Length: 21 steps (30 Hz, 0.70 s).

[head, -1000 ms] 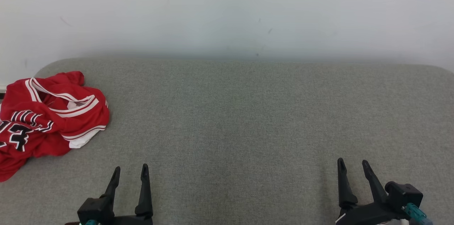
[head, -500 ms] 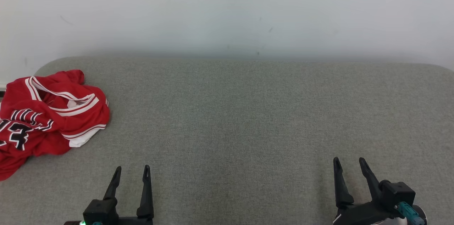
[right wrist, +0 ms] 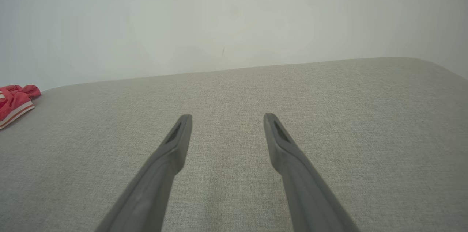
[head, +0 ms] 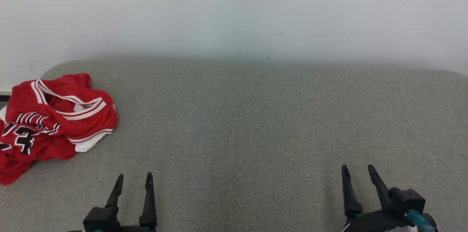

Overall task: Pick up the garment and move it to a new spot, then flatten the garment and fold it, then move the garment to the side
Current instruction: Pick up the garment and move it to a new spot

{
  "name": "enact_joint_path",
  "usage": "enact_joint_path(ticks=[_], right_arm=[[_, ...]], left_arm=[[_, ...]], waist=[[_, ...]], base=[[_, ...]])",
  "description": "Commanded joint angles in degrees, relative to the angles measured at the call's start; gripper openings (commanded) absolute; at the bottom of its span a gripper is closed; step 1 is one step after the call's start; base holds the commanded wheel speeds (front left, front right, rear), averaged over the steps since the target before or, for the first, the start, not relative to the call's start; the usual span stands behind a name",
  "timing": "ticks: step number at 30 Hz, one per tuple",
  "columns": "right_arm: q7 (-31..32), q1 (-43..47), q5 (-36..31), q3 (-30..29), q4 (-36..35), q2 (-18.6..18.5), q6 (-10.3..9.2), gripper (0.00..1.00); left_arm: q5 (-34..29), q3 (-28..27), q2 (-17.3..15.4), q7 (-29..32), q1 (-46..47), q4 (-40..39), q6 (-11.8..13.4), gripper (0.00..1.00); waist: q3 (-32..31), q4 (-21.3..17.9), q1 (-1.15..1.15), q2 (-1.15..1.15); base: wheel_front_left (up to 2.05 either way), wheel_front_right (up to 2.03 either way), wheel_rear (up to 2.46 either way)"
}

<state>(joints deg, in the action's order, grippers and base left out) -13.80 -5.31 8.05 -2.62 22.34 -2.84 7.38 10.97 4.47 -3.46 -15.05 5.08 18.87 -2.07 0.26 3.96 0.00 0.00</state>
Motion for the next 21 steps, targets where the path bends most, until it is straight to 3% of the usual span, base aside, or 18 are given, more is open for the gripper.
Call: enact_joint_path(ticks=[1,7,15,21], right_arm=[[-0.23,0.00,0.28,0.30,0.50,-0.06,0.21,1.00],[-0.84,-1.31,0.40,1.02,3.56,-0.06,0.21,1.00],[-1.40,-4.00,1.23,2.03,8.55,-0.05,0.20,1.00],[-1.41,-2.94,1.47,1.76,7.49,-0.08,0.20,1.00]], left_arm=[[1.00,-0.41,0.21,-0.23,0.27,0.21,-0.21,1.00],[1.70,-1.04,0.33,-0.23,-0.32,0.07,-0.15,1.00],[1.33,-2.16,0.03,-0.23,-1.16,0.39,0.08,1.00],[1.52,-3.26,-0.37,-0.23,-1.74,0.34,0.24,1.00]], waist=[[-0.25,0.46,0.00,0.00],[-1.01,3.91,0.00,0.00],[-2.02,12.63,0.00,0.00],[-2.32,18.42,0.00,0.00]], base=[[0.00,0.00,0.00],[0.00,0.00,0.00],[0.00,0.00,0.00],[0.00,0.00,0.00]])
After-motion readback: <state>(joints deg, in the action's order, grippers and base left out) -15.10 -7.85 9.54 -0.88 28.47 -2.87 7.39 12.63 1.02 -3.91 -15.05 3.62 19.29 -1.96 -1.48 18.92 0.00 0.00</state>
